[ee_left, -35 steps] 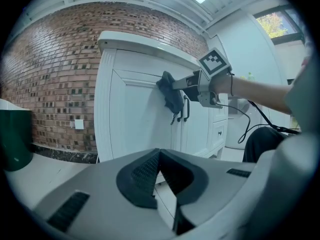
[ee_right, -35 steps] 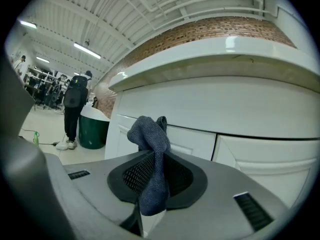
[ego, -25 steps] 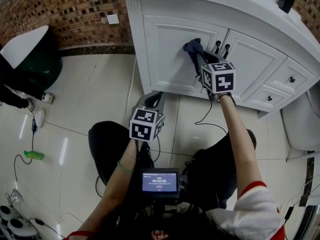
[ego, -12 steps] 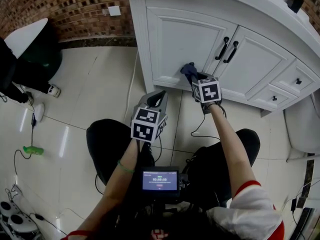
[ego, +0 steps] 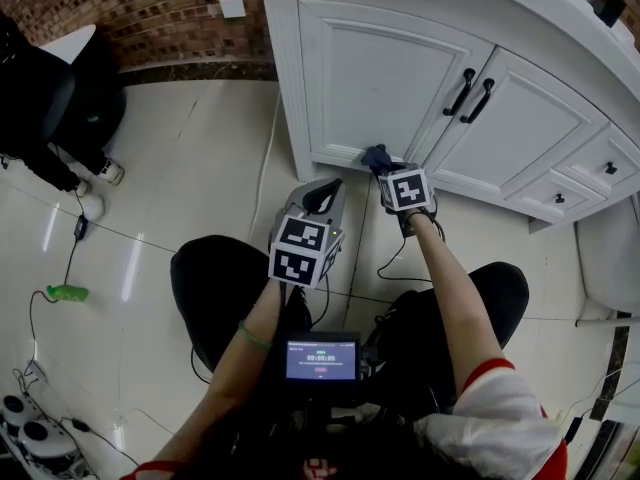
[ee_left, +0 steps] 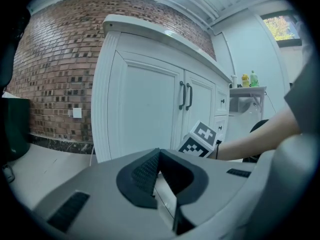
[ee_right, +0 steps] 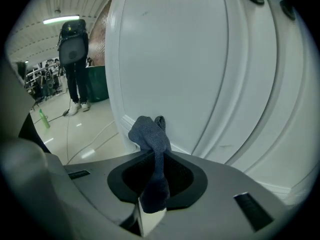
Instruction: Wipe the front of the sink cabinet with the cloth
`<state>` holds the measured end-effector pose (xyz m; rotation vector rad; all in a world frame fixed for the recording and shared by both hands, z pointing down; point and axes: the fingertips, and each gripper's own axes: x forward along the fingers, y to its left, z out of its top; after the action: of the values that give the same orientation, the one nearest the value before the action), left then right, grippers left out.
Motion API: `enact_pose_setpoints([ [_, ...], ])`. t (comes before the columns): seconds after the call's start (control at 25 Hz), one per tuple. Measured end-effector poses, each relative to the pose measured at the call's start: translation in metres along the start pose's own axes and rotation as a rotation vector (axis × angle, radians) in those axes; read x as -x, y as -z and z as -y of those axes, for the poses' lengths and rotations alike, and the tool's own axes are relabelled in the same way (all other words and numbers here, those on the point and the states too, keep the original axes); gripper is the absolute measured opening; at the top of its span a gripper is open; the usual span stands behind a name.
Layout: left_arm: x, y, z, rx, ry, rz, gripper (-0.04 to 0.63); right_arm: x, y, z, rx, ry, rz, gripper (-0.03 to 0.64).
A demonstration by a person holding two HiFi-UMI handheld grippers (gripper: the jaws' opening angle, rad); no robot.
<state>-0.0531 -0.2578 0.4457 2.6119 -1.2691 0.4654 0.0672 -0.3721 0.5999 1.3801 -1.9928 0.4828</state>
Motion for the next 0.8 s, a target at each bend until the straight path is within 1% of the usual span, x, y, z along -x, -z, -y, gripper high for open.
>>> enact_pose_setpoints([
  [0.16,-0.003,0.002,0.001,-0.018,0.003,-0.007,0.02,-0.002,0.003,0.002,0.025,0.028,-0.009,0.063],
  [0.28,-0.005,0.002,0.002,-0.022,0.004,-0.01,0.021,0.007,-0.003,0.006,0.023,0.018,0.033,0.063],
  [0.36,-0.006,0.0,0.005,-0.027,0.006,-0.01,0.02,0.023,-0.018,0.008,0.009,-0.002,0.089,0.063],
  [0.56,-0.006,-0.007,0.02,-0.042,0.027,-0.008,0.02,0.097,-0.076,0.015,0.02,-0.018,0.272,0.063],
  [0.68,-0.004,-0.013,0.028,-0.053,0.038,-0.002,0.02,0.149,-0.113,0.025,0.029,-0.007,0.39,0.063],
  [0.8,-0.001,-0.018,0.035,-0.052,0.044,0.005,0.021,0.204,-0.151,0.038,0.05,0.025,0.501,0.063],
])
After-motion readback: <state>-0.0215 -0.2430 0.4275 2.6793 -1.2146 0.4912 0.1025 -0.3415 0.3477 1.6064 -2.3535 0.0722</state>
